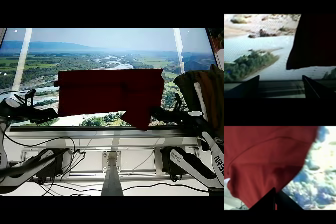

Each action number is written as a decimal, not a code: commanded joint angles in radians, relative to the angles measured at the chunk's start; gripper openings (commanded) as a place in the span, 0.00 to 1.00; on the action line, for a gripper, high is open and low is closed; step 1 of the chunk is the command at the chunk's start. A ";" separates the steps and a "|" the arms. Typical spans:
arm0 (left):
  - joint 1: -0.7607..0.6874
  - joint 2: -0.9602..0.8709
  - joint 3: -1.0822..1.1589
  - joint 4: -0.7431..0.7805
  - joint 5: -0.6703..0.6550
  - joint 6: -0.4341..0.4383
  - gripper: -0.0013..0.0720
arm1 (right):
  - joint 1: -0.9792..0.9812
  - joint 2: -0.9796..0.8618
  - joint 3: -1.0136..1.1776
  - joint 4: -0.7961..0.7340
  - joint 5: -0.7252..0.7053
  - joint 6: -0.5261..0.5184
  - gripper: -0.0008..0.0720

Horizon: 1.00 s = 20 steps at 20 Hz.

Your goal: Fold the clothes and pants, and hang the long-sleeved shirts on hangers.

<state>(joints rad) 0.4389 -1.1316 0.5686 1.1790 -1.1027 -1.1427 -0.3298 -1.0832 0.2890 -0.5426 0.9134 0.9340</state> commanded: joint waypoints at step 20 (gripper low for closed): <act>-0.002 -0.112 0.248 -0.244 -0.211 0.208 0.05 | 0.000 0.146 0.288 -0.148 0.189 0.079 0.03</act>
<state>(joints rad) 0.4355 -1.2896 0.7265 0.9638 -1.2343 -0.9119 -0.3298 -1.0149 0.5030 -0.6212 1.0576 0.9367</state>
